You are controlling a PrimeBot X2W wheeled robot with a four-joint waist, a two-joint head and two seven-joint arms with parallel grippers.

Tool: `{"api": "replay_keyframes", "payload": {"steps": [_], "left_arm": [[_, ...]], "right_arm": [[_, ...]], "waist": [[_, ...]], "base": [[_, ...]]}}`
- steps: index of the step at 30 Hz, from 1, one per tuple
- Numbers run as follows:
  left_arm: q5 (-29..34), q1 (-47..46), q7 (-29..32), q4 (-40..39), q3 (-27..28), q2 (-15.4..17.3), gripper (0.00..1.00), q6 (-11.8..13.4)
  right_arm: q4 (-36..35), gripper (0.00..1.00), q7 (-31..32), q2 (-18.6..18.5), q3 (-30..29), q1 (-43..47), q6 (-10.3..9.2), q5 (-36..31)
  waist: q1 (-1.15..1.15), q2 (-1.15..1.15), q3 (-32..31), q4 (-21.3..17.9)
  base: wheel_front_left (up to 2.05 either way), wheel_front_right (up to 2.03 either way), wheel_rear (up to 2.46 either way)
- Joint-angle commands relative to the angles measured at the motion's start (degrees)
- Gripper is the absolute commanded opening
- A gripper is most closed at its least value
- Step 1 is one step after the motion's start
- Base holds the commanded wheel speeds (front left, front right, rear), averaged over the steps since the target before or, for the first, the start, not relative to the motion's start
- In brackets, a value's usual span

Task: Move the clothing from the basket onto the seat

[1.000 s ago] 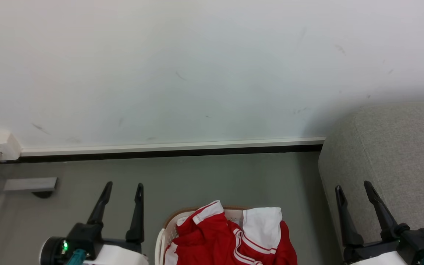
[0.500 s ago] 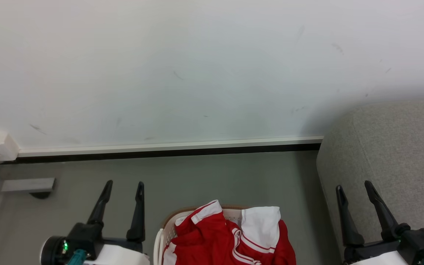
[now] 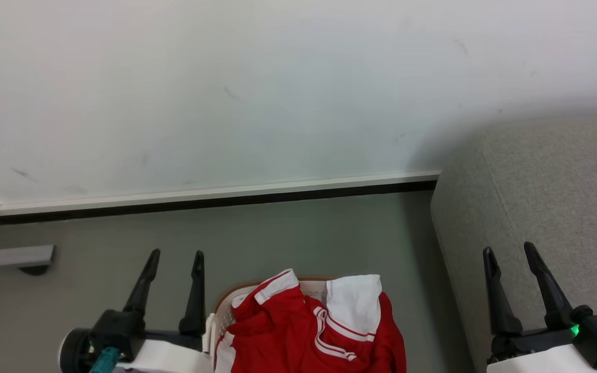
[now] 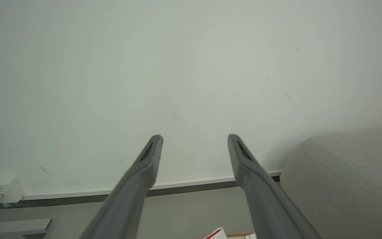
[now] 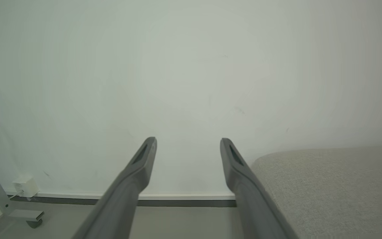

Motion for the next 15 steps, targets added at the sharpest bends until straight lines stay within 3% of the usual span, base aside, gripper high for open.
{"api": "replay_keyframes", "payload": {"steps": [1,9,15], "left_arm": [[-0.4,-0.6,0.0,0.0,0.1,0.2,1.0,-0.1],[-1.7,-3.7,0.0,2.7,0.3,0.2,1.0,-1.6],[-2.0,-7.9,0.0,9.2,0.2,0.2,1.0,-3.7]], "right_arm": [[-0.2,1.0,0.0,-0.3,-0.1,-0.8,-0.1,0.3],[-2.0,1.0,0.0,-0.9,-0.2,-2.8,-0.1,1.6],[-3.6,1.0,0.0,-1.2,-0.8,-4.4,-0.1,3.5]], "waist": [[0.0,0.0,0.9,-0.8],[0.0,0.0,5.6,-4.3],[0.0,0.0,10.0,-7.3]], "base": [[0.0,0.0,0.0],[0.0,0.0,0.0],[0.0,0.0,0.0]]}}
